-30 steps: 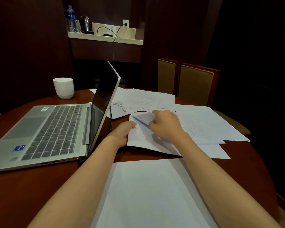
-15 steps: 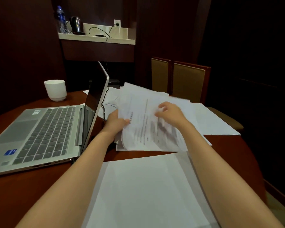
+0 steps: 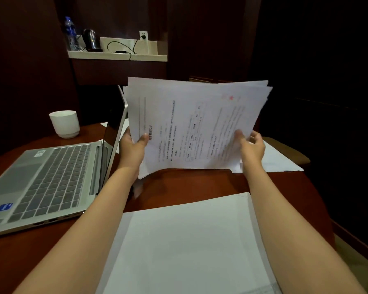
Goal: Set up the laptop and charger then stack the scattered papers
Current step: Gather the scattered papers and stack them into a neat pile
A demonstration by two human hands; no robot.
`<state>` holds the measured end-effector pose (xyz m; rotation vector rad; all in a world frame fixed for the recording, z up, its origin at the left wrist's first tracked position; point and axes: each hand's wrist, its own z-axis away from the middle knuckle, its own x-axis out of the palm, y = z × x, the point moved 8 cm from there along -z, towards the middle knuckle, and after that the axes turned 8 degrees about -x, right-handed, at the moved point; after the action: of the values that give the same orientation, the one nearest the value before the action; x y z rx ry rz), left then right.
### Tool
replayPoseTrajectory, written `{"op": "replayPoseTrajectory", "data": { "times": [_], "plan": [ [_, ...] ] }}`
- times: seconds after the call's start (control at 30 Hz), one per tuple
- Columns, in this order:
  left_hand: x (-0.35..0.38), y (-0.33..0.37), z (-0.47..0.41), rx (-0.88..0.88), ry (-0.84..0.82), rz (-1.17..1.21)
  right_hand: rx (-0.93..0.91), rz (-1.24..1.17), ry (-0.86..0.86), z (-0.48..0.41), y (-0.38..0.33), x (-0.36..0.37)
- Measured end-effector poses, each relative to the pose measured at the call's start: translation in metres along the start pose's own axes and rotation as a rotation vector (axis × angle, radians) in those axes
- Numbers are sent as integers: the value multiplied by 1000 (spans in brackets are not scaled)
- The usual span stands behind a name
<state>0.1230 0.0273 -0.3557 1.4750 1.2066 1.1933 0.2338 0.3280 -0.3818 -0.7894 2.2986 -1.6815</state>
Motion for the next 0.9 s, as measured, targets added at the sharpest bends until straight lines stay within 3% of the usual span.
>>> {"op": "replayPoseTrajectory", "data": {
  "times": [0.2,0.43,0.63,0.9],
  "plan": [
    [7,11,6,86,-12,-23,-107,-75,71,-6,-13,-9],
    [3,9,5,97,-26,-32,-108,-109,157,-6,-14,-19],
    [2,2,7,33,-28,-5,-100,-33,-16,1,-10,-2],
    [5,3,7,5,-86,-50,-90,-54,-29,1,-11,0]
  ]
}}
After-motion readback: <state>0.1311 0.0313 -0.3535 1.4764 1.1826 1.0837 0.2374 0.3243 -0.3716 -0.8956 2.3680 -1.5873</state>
